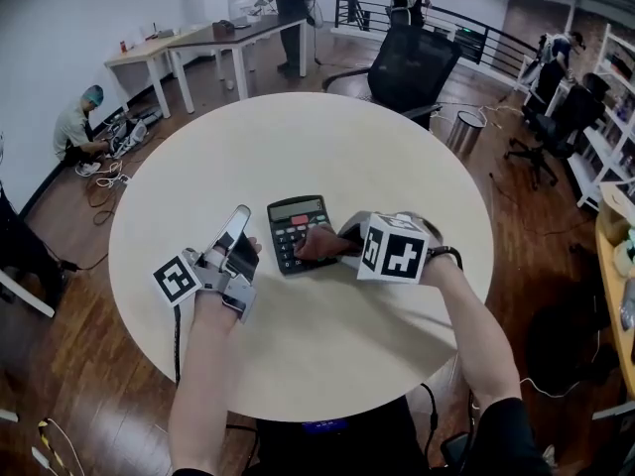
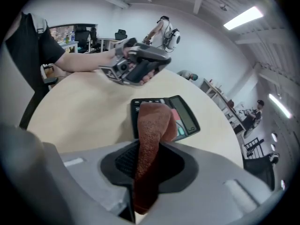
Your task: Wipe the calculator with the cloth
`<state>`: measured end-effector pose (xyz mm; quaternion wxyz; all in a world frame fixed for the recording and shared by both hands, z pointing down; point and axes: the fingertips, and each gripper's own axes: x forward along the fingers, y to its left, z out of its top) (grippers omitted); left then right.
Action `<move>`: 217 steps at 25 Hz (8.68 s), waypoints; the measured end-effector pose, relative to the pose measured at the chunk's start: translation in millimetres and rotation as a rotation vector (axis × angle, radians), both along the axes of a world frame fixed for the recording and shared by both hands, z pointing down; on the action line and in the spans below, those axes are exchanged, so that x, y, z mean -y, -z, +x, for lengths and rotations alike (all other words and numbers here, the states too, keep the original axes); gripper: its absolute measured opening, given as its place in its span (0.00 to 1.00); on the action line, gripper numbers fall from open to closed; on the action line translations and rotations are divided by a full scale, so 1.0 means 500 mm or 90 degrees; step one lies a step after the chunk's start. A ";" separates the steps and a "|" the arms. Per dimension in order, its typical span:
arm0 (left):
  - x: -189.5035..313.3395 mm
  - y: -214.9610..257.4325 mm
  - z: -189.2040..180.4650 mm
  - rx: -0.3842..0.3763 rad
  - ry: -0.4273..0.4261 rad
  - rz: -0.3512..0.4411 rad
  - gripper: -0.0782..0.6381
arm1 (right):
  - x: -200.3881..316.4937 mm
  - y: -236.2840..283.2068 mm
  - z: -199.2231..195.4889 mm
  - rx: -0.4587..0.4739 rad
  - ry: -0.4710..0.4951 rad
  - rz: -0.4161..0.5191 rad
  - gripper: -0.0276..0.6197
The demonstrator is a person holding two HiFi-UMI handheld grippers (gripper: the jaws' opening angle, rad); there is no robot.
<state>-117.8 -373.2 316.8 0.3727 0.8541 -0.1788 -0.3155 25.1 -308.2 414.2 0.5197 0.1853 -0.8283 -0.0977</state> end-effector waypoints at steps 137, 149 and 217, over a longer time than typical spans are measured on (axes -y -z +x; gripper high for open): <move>-0.194 0.058 0.161 0.406 0.053 0.483 0.18 | -0.024 0.142 0.158 0.714 -0.324 -0.072 0.17; -0.204 0.101 0.144 -0.034 -0.142 0.219 0.18 | -0.117 0.358 0.075 0.771 0.048 0.066 0.17; -0.068 0.006 0.084 -0.207 0.075 -0.102 0.18 | -0.153 0.287 0.076 0.696 -0.115 0.324 0.17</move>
